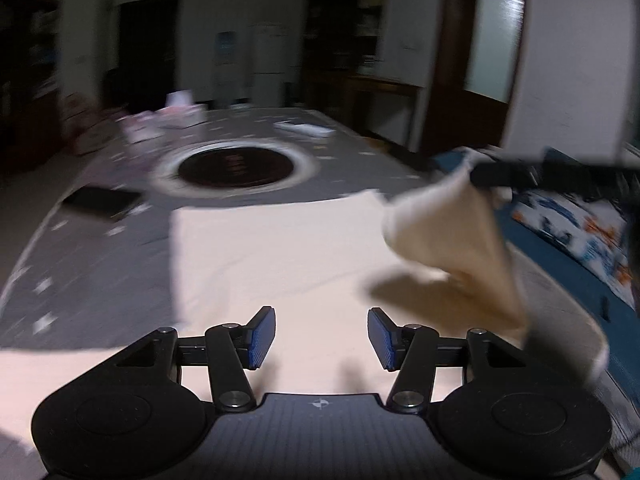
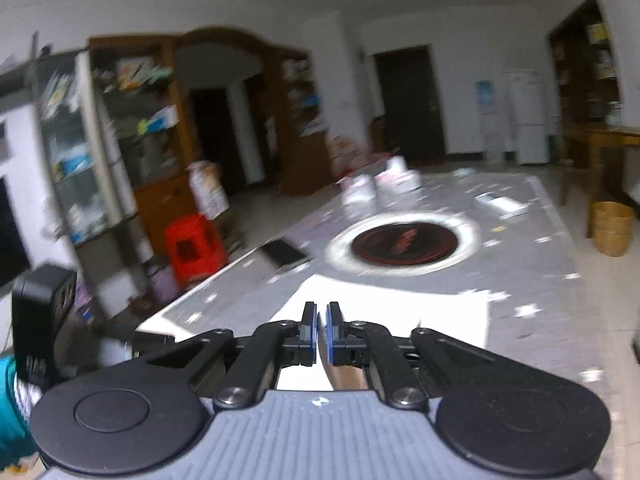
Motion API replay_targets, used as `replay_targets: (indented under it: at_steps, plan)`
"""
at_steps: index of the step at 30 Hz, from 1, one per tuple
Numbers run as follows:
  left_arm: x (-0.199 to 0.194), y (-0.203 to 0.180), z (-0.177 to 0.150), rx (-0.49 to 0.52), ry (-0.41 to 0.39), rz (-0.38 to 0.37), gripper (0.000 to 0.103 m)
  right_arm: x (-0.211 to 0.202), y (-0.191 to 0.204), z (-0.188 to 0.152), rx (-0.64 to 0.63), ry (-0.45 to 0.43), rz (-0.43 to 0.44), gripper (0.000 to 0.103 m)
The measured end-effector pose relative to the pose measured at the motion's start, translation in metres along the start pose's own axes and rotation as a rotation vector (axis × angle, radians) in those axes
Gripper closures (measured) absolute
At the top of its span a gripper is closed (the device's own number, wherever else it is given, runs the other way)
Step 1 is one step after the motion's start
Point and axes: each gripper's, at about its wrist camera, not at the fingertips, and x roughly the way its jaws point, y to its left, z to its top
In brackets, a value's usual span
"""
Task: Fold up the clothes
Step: 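Lift and fold the side over the shirt body with the right gripper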
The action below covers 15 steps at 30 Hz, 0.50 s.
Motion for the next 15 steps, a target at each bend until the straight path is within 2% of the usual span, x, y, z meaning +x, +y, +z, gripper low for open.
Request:
replay_targets:
  at_steps: [5,8,14,15]
  plan:
    - [-0.007,0.032,-0.012,-0.067,0.02,0.069,0.048,0.041,0.031,-0.019,-0.052,0.108,0.091,0.099]
    - [-0.011,0.043,-0.016,-0.085,0.024,0.081,0.048,0.058,0.043,-0.031,-0.076,0.167,0.122,0.094]
    - [-0.013,0.045,-0.016,-0.085,0.019,0.062,0.048,0.037,0.021,-0.043,-0.08,0.21,0.032,0.091]
    - [-0.012,0.042,-0.015,-0.077,0.017,0.052,0.048,0.033,0.017,-0.045,-0.08,0.217,0.015,0.089]
